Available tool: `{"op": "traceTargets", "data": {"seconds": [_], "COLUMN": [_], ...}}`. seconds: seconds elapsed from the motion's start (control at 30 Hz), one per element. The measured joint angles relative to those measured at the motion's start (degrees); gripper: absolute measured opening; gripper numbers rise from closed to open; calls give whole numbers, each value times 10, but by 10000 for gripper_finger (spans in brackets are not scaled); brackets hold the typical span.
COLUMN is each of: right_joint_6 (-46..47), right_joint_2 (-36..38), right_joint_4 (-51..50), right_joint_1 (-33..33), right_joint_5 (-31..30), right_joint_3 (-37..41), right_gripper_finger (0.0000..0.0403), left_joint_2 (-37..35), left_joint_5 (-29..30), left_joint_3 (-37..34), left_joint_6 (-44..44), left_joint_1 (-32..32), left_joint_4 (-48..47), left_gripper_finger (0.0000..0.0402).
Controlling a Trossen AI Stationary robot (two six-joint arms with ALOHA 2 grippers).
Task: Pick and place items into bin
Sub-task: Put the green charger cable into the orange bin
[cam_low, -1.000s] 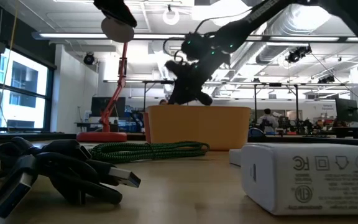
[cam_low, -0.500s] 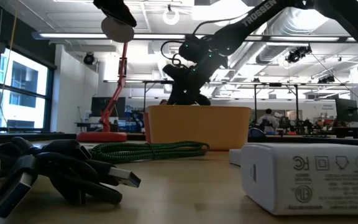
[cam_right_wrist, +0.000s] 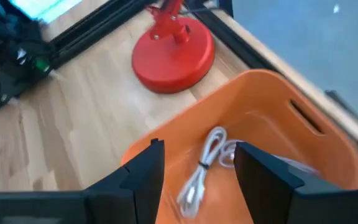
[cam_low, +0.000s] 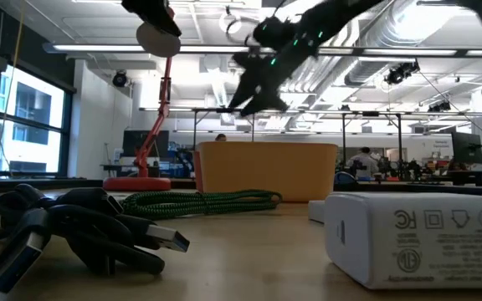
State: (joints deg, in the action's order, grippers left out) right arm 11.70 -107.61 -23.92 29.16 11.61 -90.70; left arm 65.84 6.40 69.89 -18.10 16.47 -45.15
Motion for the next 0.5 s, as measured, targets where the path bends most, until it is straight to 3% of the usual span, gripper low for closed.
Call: {"op": "traceTargets", "data": {"seconds": [0.1, 0.3, 0.5], "right_joint_6": [-47, -90, -68], "right_joint_2": [55, 167, 284], "right_joint_4": [-54, -102, -113], "right_joint_1": [-9, -38, -72], "right_joint_5": [-21, -49, -75], "right_joint_3": [0, 17, 92], "right_gripper_finger": [183, 184, 183], "left_joint_2": [0, 0, 0], "left_joint_5": [-29, -29, -19], "left_joint_3": [0, 0, -18], "left_joint_6": [-13, -39, 42], "left_joint_1": [-7, -55, -92], "left_joint_4": [-26, -30, -3], "left_gripper_finger": [95, 95, 95]}}
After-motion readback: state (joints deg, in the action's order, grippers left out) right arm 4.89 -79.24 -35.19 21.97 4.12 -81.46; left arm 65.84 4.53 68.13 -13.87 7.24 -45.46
